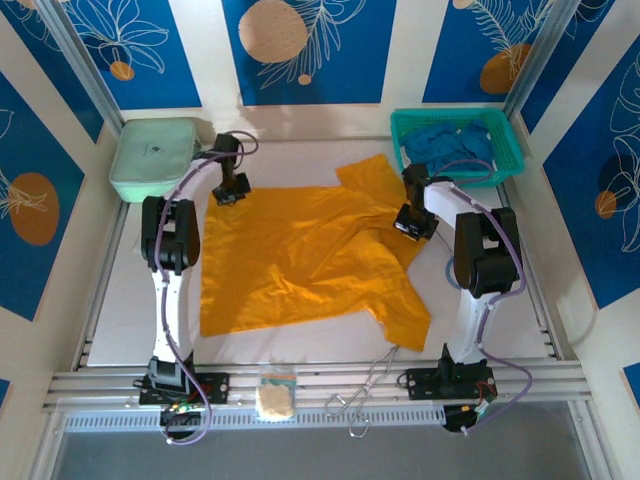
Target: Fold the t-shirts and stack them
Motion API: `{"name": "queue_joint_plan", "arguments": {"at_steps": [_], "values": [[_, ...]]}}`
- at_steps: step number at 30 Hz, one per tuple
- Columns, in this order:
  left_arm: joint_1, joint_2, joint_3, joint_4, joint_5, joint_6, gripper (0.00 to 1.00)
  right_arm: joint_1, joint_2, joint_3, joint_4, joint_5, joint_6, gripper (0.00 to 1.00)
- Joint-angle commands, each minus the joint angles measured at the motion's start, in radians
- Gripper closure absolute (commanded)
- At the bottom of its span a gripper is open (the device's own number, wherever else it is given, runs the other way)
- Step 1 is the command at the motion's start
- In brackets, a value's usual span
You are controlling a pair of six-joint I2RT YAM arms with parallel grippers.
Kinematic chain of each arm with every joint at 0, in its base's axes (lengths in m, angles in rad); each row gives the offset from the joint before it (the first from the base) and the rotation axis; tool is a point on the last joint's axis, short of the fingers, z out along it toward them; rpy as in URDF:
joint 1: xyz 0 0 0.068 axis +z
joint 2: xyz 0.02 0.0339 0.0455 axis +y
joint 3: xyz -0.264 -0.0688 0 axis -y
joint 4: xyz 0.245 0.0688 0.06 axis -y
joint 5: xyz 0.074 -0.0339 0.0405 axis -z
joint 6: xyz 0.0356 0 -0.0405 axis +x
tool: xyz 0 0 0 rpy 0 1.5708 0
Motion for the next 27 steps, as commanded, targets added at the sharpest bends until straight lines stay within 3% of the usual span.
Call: {"name": "queue_joint_plan", "arguments": {"at_steps": [1, 7, 16, 24, 27], "values": [[0.007, 0.101, 0.068, -0.093, -0.062, -0.045, 0.92, 0.008, -0.044, -0.003, -0.001, -0.022, -0.009, 1.00], [0.007, 0.246, 0.285, -0.220, -0.117, -0.084, 0.92, 0.009, -0.011, 0.015, 0.003, -0.011, -0.006, 1.00], [0.019, 0.400, 0.585, -0.317, -0.144, -0.045, 0.89, 0.008, 0.140, 0.180, -0.038, 0.028, -0.064, 1.00], [0.040, 0.393, 0.593, -0.199, -0.054, -0.011, 0.89, 0.006, 0.208, 0.272, -0.071, 0.080, -0.152, 1.00], [0.043, 0.342, 0.593, -0.154, -0.035, 0.020, 0.85, 0.013, 0.179, 0.280, -0.056, 0.068, -0.208, 1.00]]}}
